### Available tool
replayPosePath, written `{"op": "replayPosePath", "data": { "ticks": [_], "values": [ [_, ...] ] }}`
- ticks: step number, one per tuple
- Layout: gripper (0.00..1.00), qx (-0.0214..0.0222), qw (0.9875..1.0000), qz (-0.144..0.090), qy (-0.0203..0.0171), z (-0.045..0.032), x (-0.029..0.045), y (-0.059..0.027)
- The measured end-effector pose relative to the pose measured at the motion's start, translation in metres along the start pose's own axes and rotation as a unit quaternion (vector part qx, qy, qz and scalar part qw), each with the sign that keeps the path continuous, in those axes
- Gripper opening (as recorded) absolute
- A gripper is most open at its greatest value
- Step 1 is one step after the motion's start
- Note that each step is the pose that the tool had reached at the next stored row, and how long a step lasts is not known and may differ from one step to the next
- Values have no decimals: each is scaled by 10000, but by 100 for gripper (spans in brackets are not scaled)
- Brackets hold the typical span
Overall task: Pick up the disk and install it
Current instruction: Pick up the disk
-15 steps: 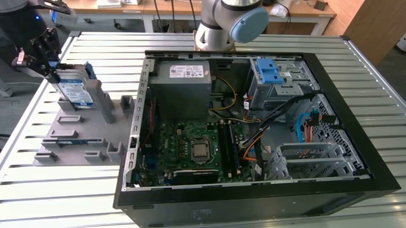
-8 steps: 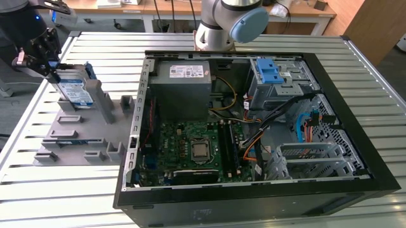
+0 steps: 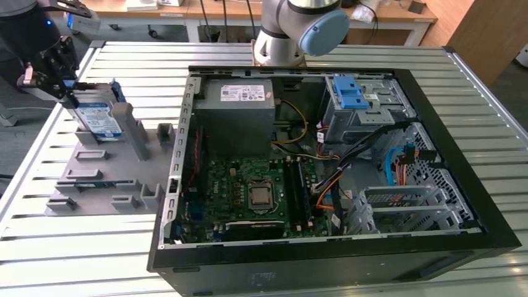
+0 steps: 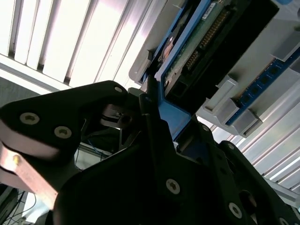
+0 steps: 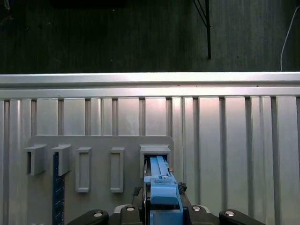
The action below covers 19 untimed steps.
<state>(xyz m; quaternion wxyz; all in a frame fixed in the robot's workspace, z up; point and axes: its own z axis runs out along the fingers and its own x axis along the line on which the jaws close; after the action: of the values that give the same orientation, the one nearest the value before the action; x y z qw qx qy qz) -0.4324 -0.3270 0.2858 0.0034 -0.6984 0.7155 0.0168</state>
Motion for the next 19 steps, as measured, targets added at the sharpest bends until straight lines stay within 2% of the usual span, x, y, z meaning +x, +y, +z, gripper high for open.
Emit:
{"op": "replayPosePath", "data": {
  "ticks": [13, 19],
  "values": [
    [37, -1, 10000, -42, 9, -1, 49, -2],
    [37, 4, 9999, 125, 24, -1, 50, -1]
  ]
}}
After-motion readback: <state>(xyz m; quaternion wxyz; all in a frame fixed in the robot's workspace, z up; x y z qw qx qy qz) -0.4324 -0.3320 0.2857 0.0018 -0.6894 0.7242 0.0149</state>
